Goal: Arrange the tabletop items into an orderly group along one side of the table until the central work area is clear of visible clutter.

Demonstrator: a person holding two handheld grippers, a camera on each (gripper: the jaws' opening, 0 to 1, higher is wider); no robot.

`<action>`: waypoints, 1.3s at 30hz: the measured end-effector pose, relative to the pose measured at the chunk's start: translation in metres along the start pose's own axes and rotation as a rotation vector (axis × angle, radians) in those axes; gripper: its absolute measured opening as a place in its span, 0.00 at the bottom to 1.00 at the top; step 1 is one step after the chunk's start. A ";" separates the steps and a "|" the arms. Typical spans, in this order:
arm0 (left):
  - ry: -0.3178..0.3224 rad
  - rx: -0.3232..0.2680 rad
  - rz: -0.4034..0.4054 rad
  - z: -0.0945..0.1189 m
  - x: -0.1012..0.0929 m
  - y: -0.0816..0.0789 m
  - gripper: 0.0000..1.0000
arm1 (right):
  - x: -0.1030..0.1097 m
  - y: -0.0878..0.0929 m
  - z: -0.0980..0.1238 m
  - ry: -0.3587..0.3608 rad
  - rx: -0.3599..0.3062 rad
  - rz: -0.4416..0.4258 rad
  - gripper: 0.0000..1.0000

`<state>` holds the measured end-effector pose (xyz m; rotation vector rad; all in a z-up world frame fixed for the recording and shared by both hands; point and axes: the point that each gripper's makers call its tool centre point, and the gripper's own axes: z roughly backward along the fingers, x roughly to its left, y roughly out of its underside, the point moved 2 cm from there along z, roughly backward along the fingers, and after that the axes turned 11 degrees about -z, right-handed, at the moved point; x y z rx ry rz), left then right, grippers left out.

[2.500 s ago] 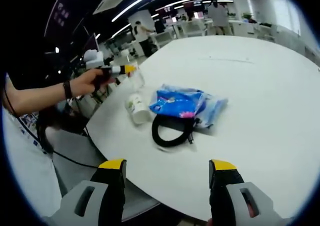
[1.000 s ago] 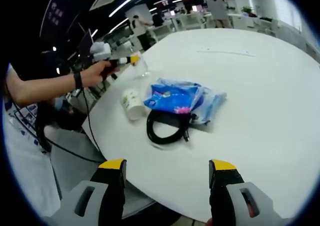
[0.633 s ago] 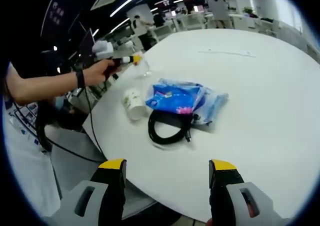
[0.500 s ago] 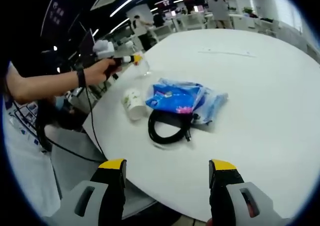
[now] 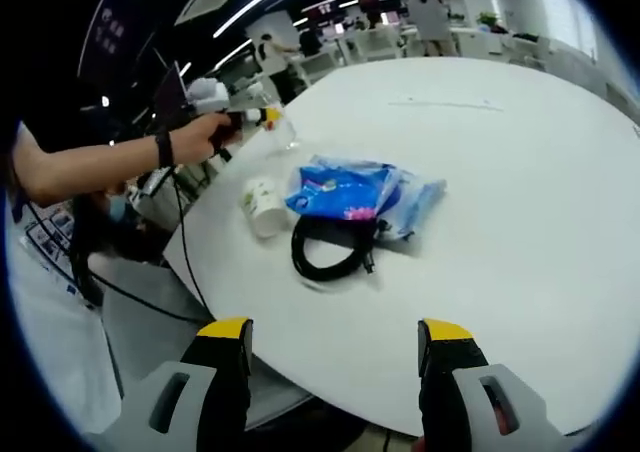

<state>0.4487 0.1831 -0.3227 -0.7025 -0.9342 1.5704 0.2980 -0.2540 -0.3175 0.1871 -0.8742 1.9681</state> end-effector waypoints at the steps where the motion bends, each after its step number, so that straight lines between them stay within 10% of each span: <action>1: 0.004 0.001 0.010 0.001 0.000 0.001 0.38 | -0.001 -0.001 0.000 0.000 -0.002 -0.001 0.68; 25: 0.036 -0.006 0.083 0.041 0.000 0.012 0.44 | 0.009 -0.004 -0.009 -0.031 -0.024 0.014 0.69; 39: 0.053 0.018 0.080 0.086 -0.004 0.048 0.42 | 0.021 -0.001 -0.012 -0.054 -0.030 0.040 0.69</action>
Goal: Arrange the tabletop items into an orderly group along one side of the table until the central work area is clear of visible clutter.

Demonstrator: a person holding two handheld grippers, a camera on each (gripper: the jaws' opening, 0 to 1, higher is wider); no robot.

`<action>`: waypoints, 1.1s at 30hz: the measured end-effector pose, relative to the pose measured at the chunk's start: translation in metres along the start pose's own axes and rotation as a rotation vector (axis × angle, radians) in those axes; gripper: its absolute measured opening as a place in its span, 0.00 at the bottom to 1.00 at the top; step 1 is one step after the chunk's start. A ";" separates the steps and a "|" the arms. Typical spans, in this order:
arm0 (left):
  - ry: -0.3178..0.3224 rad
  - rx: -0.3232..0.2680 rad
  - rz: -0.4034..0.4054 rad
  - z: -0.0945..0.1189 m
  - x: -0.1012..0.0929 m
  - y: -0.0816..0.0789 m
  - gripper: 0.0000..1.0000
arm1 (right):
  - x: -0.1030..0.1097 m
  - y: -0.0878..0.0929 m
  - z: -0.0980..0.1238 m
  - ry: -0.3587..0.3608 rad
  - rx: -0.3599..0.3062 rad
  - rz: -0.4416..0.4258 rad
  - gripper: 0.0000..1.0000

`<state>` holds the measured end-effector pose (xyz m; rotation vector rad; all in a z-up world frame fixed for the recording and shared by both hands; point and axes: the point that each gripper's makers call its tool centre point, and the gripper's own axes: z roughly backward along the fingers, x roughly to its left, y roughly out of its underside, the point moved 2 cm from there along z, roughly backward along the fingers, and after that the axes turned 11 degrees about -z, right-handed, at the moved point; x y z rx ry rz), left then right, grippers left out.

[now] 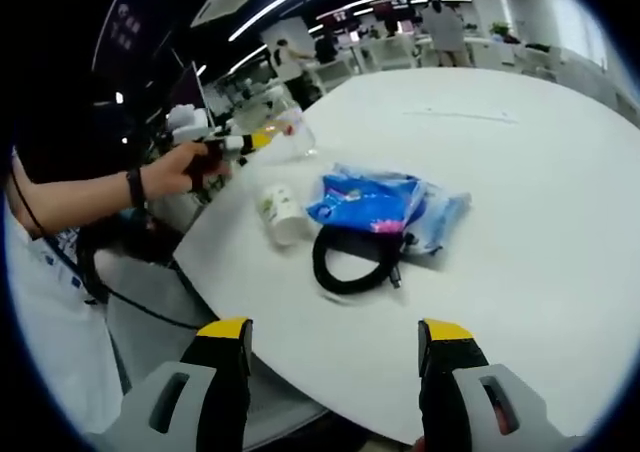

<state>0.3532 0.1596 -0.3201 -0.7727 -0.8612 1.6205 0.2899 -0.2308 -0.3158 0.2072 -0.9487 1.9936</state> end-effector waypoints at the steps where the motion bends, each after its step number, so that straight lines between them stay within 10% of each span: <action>1: 0.002 0.002 -0.001 0.004 -0.002 0.002 0.42 | 0.000 0.000 0.000 -0.001 -0.001 0.001 0.69; 33: 0.062 0.017 -0.014 0.062 -0.019 0.040 0.40 | 0.018 0.018 -0.003 -0.013 -0.020 0.004 0.68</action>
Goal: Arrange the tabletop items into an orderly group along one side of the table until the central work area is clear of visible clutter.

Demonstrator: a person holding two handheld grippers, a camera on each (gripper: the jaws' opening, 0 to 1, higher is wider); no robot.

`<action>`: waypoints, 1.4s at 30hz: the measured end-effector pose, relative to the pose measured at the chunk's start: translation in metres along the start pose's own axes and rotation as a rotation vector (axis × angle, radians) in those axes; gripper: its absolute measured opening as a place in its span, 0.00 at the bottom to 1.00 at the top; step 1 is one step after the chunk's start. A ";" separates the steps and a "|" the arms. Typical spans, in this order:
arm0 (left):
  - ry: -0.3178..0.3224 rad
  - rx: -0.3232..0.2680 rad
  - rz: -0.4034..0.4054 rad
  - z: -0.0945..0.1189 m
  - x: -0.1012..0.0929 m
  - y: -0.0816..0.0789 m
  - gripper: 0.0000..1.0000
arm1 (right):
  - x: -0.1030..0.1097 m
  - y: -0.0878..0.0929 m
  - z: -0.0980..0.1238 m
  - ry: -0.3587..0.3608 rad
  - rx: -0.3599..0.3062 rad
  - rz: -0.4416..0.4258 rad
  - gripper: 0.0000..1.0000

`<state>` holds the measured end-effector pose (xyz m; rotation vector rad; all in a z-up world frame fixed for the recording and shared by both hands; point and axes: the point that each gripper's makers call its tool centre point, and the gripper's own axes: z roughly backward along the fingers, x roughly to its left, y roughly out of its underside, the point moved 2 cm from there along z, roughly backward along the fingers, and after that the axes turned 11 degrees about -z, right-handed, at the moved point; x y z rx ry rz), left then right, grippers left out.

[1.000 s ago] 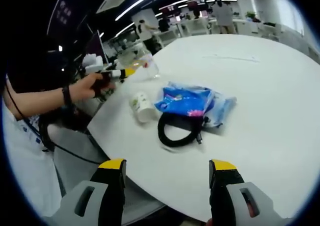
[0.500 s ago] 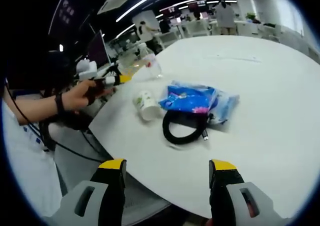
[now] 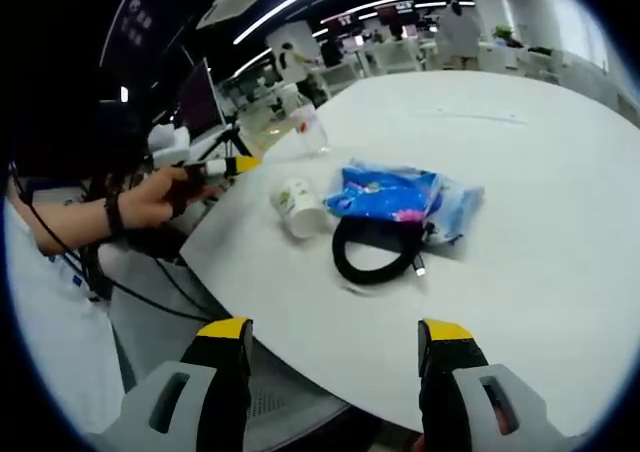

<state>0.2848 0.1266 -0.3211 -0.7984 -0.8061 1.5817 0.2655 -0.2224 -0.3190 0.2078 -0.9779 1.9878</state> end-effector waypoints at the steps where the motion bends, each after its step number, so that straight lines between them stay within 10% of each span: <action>1: -0.001 -0.001 0.000 -0.001 0.000 -0.001 0.40 | 0.000 0.000 0.000 0.001 -0.001 0.000 0.68; 25: 0.015 -0.017 0.000 -0.023 -0.004 -0.026 0.39 | -0.005 0.003 0.003 0.016 -0.006 -0.025 0.68; 42: 0.003 -0.151 -0.071 -0.074 0.016 -0.135 0.36 | -0.016 0.001 0.010 0.044 -0.016 -0.049 0.68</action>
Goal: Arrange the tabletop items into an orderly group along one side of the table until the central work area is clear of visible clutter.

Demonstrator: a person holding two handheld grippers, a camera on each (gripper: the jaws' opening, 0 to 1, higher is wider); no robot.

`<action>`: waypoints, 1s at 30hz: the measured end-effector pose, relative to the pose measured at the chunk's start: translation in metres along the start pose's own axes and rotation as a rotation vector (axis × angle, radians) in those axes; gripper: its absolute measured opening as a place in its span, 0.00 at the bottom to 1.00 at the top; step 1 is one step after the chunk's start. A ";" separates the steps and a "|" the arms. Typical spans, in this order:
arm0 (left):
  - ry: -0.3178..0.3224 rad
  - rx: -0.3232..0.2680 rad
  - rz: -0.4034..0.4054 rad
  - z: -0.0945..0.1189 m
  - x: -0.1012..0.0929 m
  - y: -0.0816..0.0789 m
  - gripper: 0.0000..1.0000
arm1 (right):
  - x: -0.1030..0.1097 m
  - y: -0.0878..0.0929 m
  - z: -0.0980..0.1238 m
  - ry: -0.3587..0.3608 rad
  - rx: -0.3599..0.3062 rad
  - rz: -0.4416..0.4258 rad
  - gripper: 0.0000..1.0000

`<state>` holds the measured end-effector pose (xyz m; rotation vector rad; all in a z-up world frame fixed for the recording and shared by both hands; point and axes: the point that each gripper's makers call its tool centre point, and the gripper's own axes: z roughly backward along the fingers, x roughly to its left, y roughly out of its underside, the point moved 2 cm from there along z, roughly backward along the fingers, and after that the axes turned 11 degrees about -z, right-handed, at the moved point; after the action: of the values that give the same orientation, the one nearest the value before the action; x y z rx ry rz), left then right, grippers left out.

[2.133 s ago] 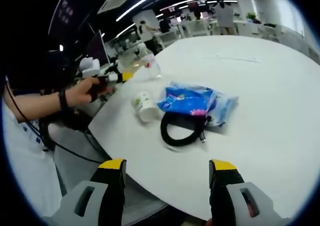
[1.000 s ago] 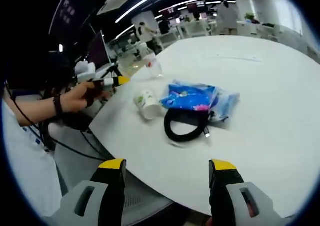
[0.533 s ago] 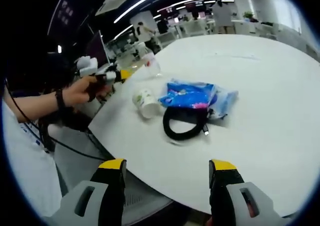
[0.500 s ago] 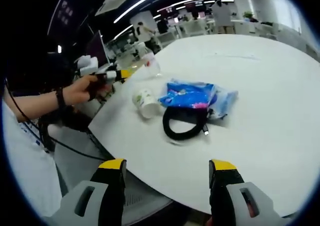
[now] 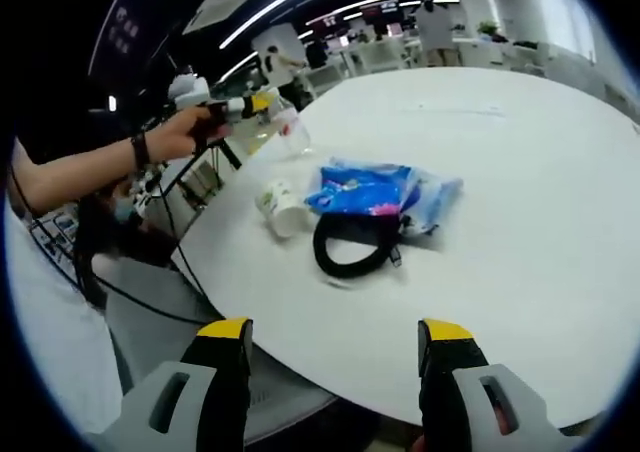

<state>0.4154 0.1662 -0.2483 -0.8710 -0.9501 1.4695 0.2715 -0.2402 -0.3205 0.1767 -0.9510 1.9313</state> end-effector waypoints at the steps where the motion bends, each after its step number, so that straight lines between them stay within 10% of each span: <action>1: -0.002 -0.005 -0.010 -0.002 0.001 -0.004 0.36 | -0.001 0.001 0.001 0.003 0.000 -0.002 0.68; 7: -0.005 -0.004 -0.035 -0.033 0.019 -0.014 0.35 | -0.001 0.002 0.003 0.009 -0.004 -0.015 0.68; 30: -0.011 0.029 -0.088 -0.033 0.017 -0.015 0.20 | -0.007 0.002 0.002 0.011 -0.005 -0.027 0.68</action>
<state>0.4494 0.1867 -0.2482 -0.7916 -0.9615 1.4109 0.2737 -0.2472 -0.3233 0.1751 -0.9414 1.9035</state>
